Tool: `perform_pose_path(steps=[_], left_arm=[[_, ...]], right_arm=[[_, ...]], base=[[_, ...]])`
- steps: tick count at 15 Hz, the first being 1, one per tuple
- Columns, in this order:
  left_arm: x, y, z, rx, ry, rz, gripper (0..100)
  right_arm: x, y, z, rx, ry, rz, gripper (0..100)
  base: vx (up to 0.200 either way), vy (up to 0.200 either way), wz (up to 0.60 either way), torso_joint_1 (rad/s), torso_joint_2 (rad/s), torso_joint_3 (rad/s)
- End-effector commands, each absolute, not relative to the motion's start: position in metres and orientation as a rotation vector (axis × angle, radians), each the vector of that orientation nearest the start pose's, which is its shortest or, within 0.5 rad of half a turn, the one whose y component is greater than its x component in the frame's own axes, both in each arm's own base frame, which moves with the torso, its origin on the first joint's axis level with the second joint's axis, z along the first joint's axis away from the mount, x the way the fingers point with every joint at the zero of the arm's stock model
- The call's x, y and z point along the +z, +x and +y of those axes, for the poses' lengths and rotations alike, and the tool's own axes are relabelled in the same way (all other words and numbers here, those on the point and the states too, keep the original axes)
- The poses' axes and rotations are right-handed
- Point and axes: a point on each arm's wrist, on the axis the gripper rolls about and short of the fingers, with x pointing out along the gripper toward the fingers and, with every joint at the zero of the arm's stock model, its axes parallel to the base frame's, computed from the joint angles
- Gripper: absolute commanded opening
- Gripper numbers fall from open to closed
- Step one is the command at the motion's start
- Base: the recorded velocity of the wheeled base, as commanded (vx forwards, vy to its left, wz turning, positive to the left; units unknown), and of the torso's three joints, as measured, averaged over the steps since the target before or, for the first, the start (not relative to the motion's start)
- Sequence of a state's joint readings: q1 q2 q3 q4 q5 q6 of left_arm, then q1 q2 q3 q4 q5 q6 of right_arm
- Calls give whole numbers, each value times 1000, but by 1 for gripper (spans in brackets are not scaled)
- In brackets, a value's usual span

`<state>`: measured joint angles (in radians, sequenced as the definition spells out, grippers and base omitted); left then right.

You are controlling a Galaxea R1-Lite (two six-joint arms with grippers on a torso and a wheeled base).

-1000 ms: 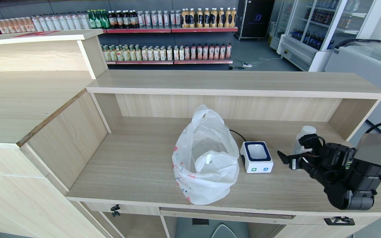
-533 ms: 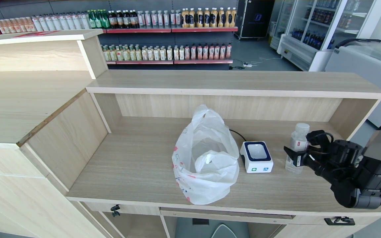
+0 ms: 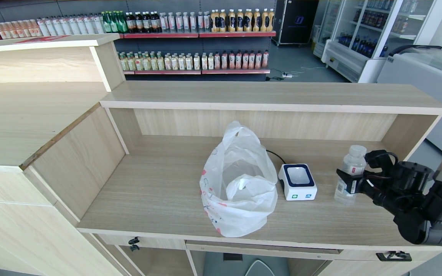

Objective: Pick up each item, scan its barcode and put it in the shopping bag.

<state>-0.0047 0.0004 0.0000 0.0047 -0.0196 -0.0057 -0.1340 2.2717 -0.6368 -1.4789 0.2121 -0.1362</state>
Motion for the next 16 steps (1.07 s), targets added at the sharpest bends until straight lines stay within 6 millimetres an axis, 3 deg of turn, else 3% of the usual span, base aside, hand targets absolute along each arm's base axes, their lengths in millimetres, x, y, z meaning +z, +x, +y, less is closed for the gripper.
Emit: perform_pose_path(steps=[1,4,6,8,11,16], left_arm=[[75,-23,0,-25,-6,6,100],[75,-23,0,-25,-6,6,100],[75,-23,0,-25,-6,6,100],[75,-23,0,-25,-6,6,100],[75,-23,0,-25,-6,6,100],[75,-23,0,-25,-6,6,100]], right_arm=[[50,347,-43,83,-103,120,0],[85,334,-41,104,-50,71,0],[139,306,-34,239,56,37,0],[180,278,-26,394,153,22,0],[221,240,-15,596,264,-6,0],[275,209,7,833,421,-58,0]], base=[[0,0,0,0,0,0],[0,0,0,0,0,0],[0,0,0,0,0,0],[0,0,0,0,0,0],[0,0,0,0,0,0],[0,0,0,0,0,0]])
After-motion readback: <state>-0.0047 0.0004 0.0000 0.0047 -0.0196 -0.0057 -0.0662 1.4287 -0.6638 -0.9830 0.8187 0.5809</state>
